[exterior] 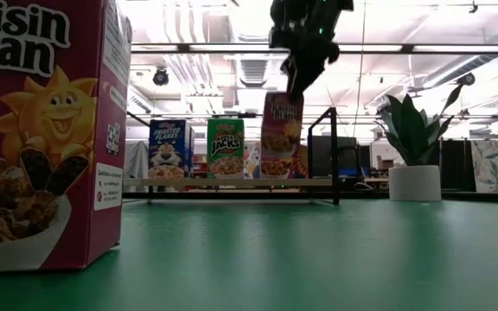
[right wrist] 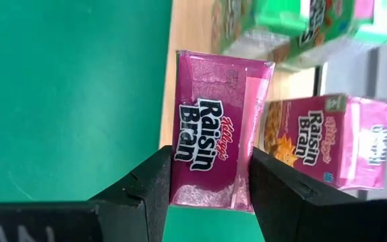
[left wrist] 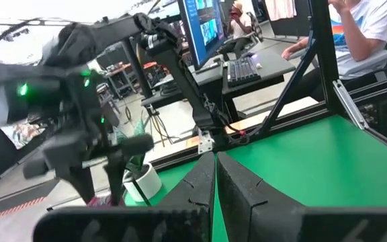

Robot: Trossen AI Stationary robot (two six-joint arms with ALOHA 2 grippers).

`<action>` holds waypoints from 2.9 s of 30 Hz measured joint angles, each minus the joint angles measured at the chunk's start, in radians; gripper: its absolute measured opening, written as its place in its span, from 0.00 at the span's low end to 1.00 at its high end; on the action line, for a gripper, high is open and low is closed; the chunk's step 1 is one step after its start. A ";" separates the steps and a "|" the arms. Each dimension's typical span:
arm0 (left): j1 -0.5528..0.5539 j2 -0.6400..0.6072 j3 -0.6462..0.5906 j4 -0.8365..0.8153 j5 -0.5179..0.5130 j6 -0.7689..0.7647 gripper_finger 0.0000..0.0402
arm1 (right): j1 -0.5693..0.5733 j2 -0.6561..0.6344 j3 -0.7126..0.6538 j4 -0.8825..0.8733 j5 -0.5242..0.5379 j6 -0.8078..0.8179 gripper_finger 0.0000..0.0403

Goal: Stack cereal on shelf
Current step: Put the right pink cereal box aligned with the other pink cereal box on the shelf

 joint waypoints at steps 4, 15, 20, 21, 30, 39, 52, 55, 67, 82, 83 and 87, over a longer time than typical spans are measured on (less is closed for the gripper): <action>0.000 0.000 0.000 0.000 -0.005 0.002 0.00 | -0.053 0.041 0.000 0.000 -0.021 -0.045 0.41; 0.000 0.001 0.000 0.000 -0.006 0.004 0.00 | -0.119 0.092 -0.001 0.013 -0.097 -0.111 0.41; 0.000 0.001 0.000 0.000 -0.006 0.010 0.00 | -0.119 0.093 -0.001 0.040 -0.097 -0.123 0.41; 0.000 0.001 0.000 -0.001 -0.006 0.010 0.00 | -0.119 0.093 -0.001 0.044 -0.097 -0.125 0.41; 0.000 0.001 0.000 -0.001 -0.006 0.013 0.00 | -0.118 0.103 -0.001 0.046 -0.096 -0.135 0.41; 0.000 0.001 0.000 -0.001 -0.006 0.013 0.00 | -0.118 0.121 0.000 0.072 -0.088 -0.116 0.41; 0.000 0.001 0.000 -0.001 -0.006 0.020 0.00 | -0.118 0.115 -0.002 0.084 -0.087 -0.100 0.41; 0.000 0.001 0.000 -0.001 -0.005 0.020 0.00 | -0.118 0.115 -0.002 0.084 -0.086 -0.087 0.41; 0.000 0.001 0.000 -0.002 -0.005 0.020 0.00 | -0.118 0.114 -0.002 0.080 -0.084 -0.090 0.39; 0.000 0.001 0.000 -0.003 -0.005 0.025 0.00 | -0.120 0.112 -0.002 0.083 -0.058 -0.049 0.60; 0.000 0.001 0.000 -0.005 -0.005 0.025 0.00 | -0.120 0.111 -0.002 0.083 -0.058 -0.047 0.62; 0.000 0.001 0.000 -0.007 -0.005 0.028 0.00 | -0.120 0.110 0.027 0.046 -0.058 -0.028 0.65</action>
